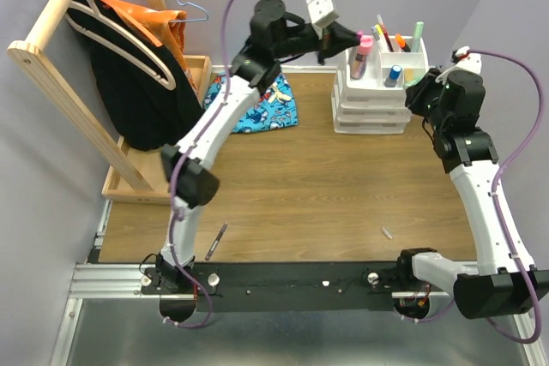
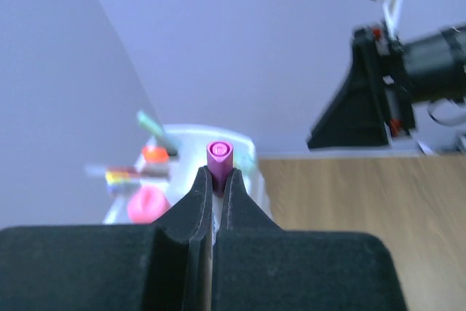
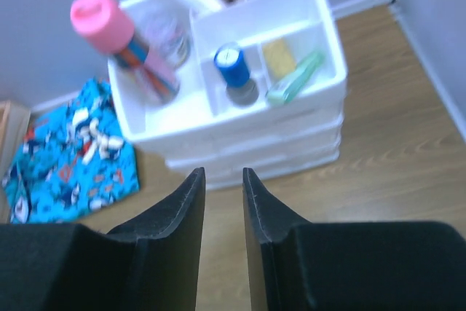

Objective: Sort the stationery into containers
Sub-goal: Pick up the pen from the center of the board, then place the pen in the storage box.

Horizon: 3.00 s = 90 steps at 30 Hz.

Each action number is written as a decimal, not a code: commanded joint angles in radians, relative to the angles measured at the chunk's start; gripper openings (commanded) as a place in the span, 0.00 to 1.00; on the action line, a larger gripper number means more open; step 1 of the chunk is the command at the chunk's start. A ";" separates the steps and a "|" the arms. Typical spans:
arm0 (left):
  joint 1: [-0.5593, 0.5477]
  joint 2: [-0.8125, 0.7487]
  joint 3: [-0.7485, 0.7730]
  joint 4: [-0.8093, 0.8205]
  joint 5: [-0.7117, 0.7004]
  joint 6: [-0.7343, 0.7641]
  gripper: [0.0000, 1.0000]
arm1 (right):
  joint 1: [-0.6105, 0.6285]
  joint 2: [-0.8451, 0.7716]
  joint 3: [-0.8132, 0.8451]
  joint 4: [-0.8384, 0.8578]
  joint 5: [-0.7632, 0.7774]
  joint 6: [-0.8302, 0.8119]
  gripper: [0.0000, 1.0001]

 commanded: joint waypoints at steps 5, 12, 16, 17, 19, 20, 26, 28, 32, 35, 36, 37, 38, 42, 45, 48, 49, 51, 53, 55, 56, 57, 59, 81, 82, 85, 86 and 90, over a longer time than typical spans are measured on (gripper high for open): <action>-0.071 0.196 0.211 0.342 -0.163 0.078 0.00 | -0.046 0.131 0.112 0.208 0.025 -0.066 0.48; -0.073 0.231 0.249 0.371 -0.168 -0.034 0.00 | -0.048 0.215 0.158 0.324 -0.610 -0.392 0.63; -0.073 0.213 0.221 0.368 -0.128 -0.120 0.00 | -0.048 0.238 0.169 0.376 -0.686 -0.391 0.63; -0.073 0.208 0.215 0.367 -0.110 -0.138 0.00 | -0.049 0.235 0.164 0.401 -0.697 -0.385 0.63; -0.073 0.194 0.189 0.371 -0.094 -0.201 0.00 | -0.048 0.211 0.129 0.471 -0.761 -0.377 0.63; -0.071 0.193 0.183 0.368 -0.083 -0.218 0.00 | -0.048 0.197 0.111 0.504 -0.785 -0.377 0.63; -0.064 0.168 0.140 0.367 -0.021 -0.315 0.00 | -0.049 0.168 0.101 0.536 -0.888 -0.445 0.62; -0.064 0.162 0.128 0.368 -0.007 -0.332 0.00 | -0.048 0.171 0.112 0.530 -0.882 -0.459 0.62; -0.065 0.154 0.103 0.378 0.018 -0.381 0.00 | -0.048 0.197 0.132 0.547 -0.881 -0.465 0.59; -0.064 0.154 0.098 0.390 0.015 -0.390 0.00 | -0.048 0.226 0.169 0.498 -0.879 -0.489 0.56; -0.064 0.154 0.100 0.390 0.015 -0.389 0.00 | -0.048 0.232 0.167 0.499 -0.872 -0.495 0.54; -0.064 0.156 0.101 0.391 0.012 -0.392 0.00 | -0.048 0.230 0.164 0.507 -0.868 -0.494 0.51; -0.065 0.156 0.101 0.391 0.013 -0.392 0.00 | -0.049 0.230 0.161 0.515 -0.865 -0.495 0.48; -0.065 0.154 0.100 0.390 0.015 -0.395 0.00 | -0.048 0.243 0.181 0.483 -0.868 -0.517 0.30; -0.064 0.156 0.104 0.391 0.009 -0.390 0.00 | -0.046 0.253 0.203 0.449 -0.873 -0.535 0.20; -0.064 0.156 0.095 0.390 -0.007 -0.390 0.01 | -0.046 0.244 0.197 0.455 -0.870 -0.540 0.01; -0.064 0.147 0.088 0.390 -0.035 -0.390 0.11 | -0.048 0.241 0.194 0.465 -0.859 -0.532 0.01; -0.064 0.128 0.045 0.413 -0.095 -0.370 0.58 | -0.048 0.241 0.190 0.473 -0.850 -0.529 0.01; -0.062 0.102 0.029 0.424 -0.178 -0.309 0.69 | -0.048 0.247 0.187 0.478 -0.823 -0.526 0.01; -0.048 0.073 0.017 0.424 -0.235 -0.283 0.91 | -0.046 0.249 0.175 0.510 -0.792 -0.528 0.01; -0.044 0.058 0.009 0.419 -0.273 -0.266 0.99 | -0.048 0.250 0.168 0.524 -0.777 -0.525 0.01; -0.036 0.041 -0.026 0.419 -0.290 -0.236 0.99 | -0.046 0.259 0.158 0.556 -0.755 -0.509 0.01; -0.018 -0.040 -0.101 0.437 -0.367 -0.200 0.99 | -0.048 0.272 0.152 0.585 -0.689 -0.499 0.01; 0.001 -0.636 -1.000 0.281 -0.470 -0.034 0.99 | -0.081 0.644 0.273 0.964 -0.434 -0.480 0.01; 0.001 -0.640 -1.003 0.273 -0.471 -0.022 0.99 | -0.081 0.675 0.292 0.963 -0.430 -0.474 0.01; 0.001 -0.645 -1.017 0.255 -0.474 -0.013 0.99 | -0.080 0.721 0.347 0.955 -0.425 -0.472 0.01; 0.001 -0.642 -1.018 0.256 -0.474 -0.013 0.99 | -0.081 0.732 0.359 0.952 -0.424 -0.477 0.01; 0.001 -0.629 -1.017 0.279 -0.468 -0.028 0.99 | -0.106 0.778 0.394 0.927 -0.410 -0.482 0.01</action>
